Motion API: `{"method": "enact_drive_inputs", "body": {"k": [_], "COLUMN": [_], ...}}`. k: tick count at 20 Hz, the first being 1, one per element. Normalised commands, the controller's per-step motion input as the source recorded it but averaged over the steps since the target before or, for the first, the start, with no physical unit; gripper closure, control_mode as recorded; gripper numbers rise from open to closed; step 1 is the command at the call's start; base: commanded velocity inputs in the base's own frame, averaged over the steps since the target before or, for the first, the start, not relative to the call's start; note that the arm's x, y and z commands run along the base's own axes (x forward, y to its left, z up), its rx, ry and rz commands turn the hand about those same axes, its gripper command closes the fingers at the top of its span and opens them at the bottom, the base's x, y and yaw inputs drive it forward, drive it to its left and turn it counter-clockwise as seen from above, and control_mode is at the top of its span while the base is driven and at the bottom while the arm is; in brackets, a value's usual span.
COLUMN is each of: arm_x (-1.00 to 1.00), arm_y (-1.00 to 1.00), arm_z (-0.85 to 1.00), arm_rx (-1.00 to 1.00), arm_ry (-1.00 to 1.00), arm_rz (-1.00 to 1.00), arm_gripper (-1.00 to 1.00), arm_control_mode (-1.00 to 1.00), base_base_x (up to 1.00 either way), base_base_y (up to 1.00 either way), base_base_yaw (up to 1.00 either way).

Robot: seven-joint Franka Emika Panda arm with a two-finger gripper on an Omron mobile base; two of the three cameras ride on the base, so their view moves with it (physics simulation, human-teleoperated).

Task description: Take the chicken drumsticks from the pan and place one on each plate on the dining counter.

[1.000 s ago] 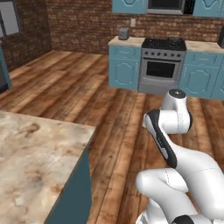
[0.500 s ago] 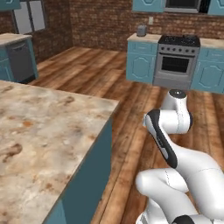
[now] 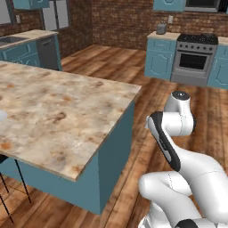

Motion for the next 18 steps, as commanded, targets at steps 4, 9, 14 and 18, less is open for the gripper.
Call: {"method": "enact_drive_inputs", "body": {"k": [4, 9, 14, 18], "arm_x": [0.0, 0.0, 0.0, 0.0], "arm_y": [0.0, 0.0, 0.0, 0.0], "arm_z": [0.0, 0.0, 0.0, 0.0], "arm_rx": [0.0, 0.0, 0.0, 0.0], "arm_ry": [0.0, 0.0, 0.0, 0.0], "arm_rz": [0.0, 0.0, 0.0, 0.0], "arm_gripper": [1.0, 1.0, 1.0, 1.0], "arm_control_mode": [1.0, 1.0, 1.0, 1.0], "base_base_x": [-1.0, -0.81, 0.08, 0.29], "base_base_y": [0.74, 0.97, 1.0, 1.0], "base_base_yaw": [0.17, 0.07, -0.09, -0.19]}}
